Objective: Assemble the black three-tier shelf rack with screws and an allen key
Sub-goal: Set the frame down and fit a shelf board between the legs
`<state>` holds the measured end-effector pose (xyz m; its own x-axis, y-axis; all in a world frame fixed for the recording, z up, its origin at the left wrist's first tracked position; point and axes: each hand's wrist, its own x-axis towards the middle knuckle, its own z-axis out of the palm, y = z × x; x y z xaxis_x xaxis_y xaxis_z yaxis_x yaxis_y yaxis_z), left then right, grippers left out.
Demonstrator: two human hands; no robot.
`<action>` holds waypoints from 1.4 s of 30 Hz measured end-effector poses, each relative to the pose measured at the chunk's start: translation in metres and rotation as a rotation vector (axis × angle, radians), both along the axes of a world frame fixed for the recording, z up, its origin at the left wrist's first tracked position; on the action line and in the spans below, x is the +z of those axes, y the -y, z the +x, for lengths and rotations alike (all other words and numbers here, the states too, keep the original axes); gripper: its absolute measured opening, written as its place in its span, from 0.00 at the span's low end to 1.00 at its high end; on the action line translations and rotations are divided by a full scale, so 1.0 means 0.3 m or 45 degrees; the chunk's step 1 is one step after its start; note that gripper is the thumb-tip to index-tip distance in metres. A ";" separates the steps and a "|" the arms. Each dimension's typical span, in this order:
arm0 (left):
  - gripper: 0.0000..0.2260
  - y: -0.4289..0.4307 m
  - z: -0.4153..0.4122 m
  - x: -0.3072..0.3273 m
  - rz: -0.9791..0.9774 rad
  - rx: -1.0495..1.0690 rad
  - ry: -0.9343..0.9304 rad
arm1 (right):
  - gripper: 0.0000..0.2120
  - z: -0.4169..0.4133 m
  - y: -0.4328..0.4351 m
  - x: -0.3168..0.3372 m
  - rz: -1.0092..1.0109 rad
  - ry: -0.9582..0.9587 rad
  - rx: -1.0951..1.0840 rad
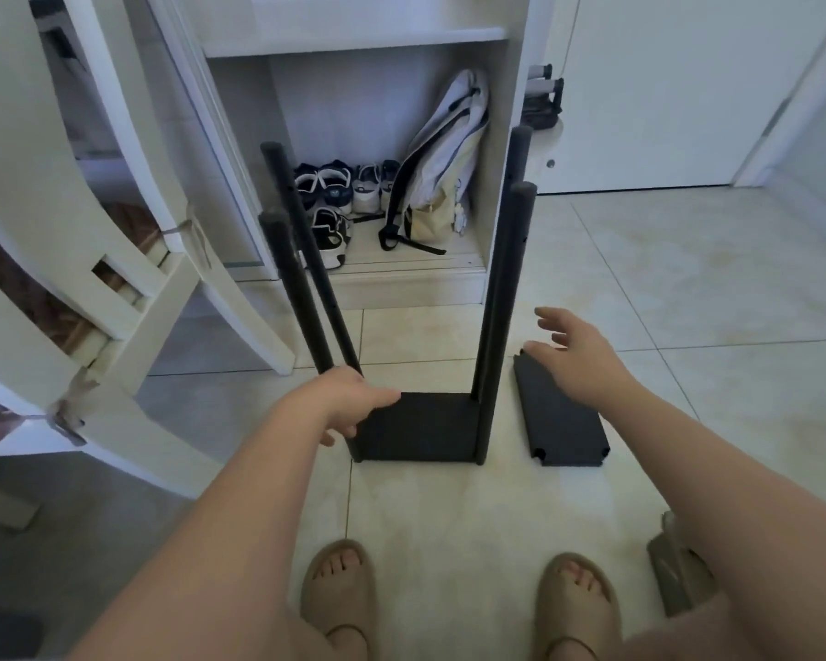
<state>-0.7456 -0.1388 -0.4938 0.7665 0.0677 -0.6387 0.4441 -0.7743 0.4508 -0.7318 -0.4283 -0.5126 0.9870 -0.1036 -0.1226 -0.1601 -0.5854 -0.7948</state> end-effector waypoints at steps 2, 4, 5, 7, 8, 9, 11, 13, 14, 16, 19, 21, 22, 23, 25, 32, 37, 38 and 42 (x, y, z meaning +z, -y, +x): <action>0.19 0.079 0.010 -0.013 -0.076 -0.157 0.017 | 0.25 -0.034 0.070 -0.014 -0.043 -0.042 -0.003; 0.17 0.173 0.020 -0.030 -0.130 -0.251 0.025 | 0.25 -0.071 0.145 -0.031 -0.089 -0.083 -0.009; 0.16 0.224 0.025 -0.045 -0.135 -0.296 0.015 | 0.26 -0.090 0.185 -0.041 -0.112 -0.113 -0.015; 0.17 0.335 0.028 -0.089 -0.094 -0.415 -0.004 | 0.26 -0.133 0.270 -0.064 -0.157 -0.188 -0.029; 0.17 0.395 0.025 -0.117 -0.077 -0.480 -0.011 | 0.26 -0.158 0.315 -0.078 -0.169 -0.229 -0.044; 0.17 0.459 0.020 -0.148 -0.081 -0.536 -0.017 | 0.26 -0.186 0.360 -0.096 -0.182 -0.270 -0.065; 0.18 0.585 0.001 -0.225 -0.163 -0.597 -0.043 | 0.26 -0.244 0.443 -0.142 -0.229 -0.346 -0.101; 0.20 0.697 -0.015 -0.307 -0.254 -0.587 -0.099 | 0.27 -0.279 0.510 -0.200 -0.274 -0.415 -0.097; 0.21 0.744 -0.016 -0.348 -0.271 -0.577 -0.118 | 0.27 -0.282 0.536 -0.229 -0.284 -0.442 -0.089; 0.22 0.822 0.005 -0.435 -0.268 -0.560 -0.115 | 0.27 -0.254 0.580 -0.287 -0.295 -0.479 -0.081; 0.23 0.906 0.069 -0.596 -0.270 -0.447 -0.107 | 0.28 -0.147 0.637 -0.383 -0.336 -0.505 -0.046; 0.25 0.952 0.118 -0.718 -0.284 -0.342 -0.108 | 0.28 -0.060 0.672 -0.471 -0.361 -0.514 -0.034; 0.27 0.973 0.145 -0.778 -0.288 -0.288 -0.102 | 0.27 -0.018 0.689 -0.524 -0.368 -0.524 -0.038; 0.28 0.990 0.175 -0.838 -0.285 -0.234 -0.083 | 0.27 0.025 0.705 -0.582 -0.372 -0.541 -0.041; 0.30 1.018 0.243 -0.956 -0.259 -0.105 -0.031 | 0.28 0.108 0.730 -0.710 -0.375 -0.598 -0.049; 0.25 1.071 0.407 -1.292 -0.257 0.248 0.051 | 0.31 0.293 0.754 -1.077 -0.308 -0.719 -0.139; 0.28 1.139 0.418 -1.360 -0.368 0.211 0.134 | 0.17 0.305 0.779 -1.197 -0.167 -0.720 -0.309; 0.28 1.164 0.422 -1.363 -0.376 0.201 0.143 | 0.16 0.298 0.798 -1.206 -0.167 -0.702 -0.344; 0.28 1.309 0.426 -1.361 -0.413 0.086 0.155 | 0.14 0.263 0.931 -1.199 -0.162 -0.739 -0.508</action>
